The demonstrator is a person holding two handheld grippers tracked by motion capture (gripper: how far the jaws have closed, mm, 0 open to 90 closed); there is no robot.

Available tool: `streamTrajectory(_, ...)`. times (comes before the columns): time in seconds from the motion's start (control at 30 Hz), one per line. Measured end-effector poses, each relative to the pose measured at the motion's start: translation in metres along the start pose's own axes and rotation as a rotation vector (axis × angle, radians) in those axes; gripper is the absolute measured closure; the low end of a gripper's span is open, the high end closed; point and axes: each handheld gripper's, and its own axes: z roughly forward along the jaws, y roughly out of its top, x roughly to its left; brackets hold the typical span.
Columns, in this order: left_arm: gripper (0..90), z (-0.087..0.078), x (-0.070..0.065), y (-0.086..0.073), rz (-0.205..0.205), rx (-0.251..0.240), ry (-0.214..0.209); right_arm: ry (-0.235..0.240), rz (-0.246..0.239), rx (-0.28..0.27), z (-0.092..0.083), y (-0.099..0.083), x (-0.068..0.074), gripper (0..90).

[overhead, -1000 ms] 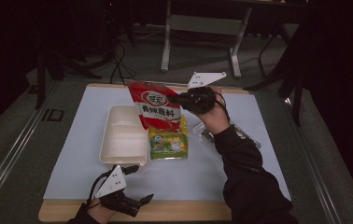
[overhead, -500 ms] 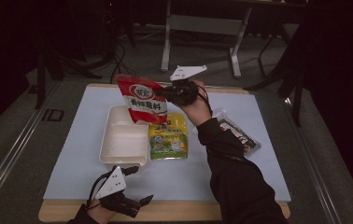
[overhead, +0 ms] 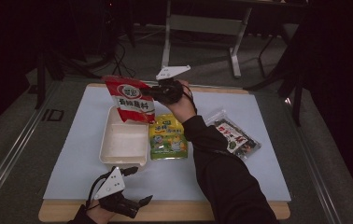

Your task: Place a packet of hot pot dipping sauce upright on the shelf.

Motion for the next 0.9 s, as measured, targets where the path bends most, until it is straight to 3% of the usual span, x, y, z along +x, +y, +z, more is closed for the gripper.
streamTrajectory(0.4, 1.7, -0.001, -0.001, -0.001, 0.008, 0.000, -0.001, 0.017, 0.016, 0.001, 0.032, -0.009, 0.000, 90.0)
streamTrajectory(0.9, 1.7, 0.000, -0.001, -0.001, 0.014, 0.008, -0.001, 0.026, 0.067, 0.004, 0.039, -0.019, 0.002, 90.0)
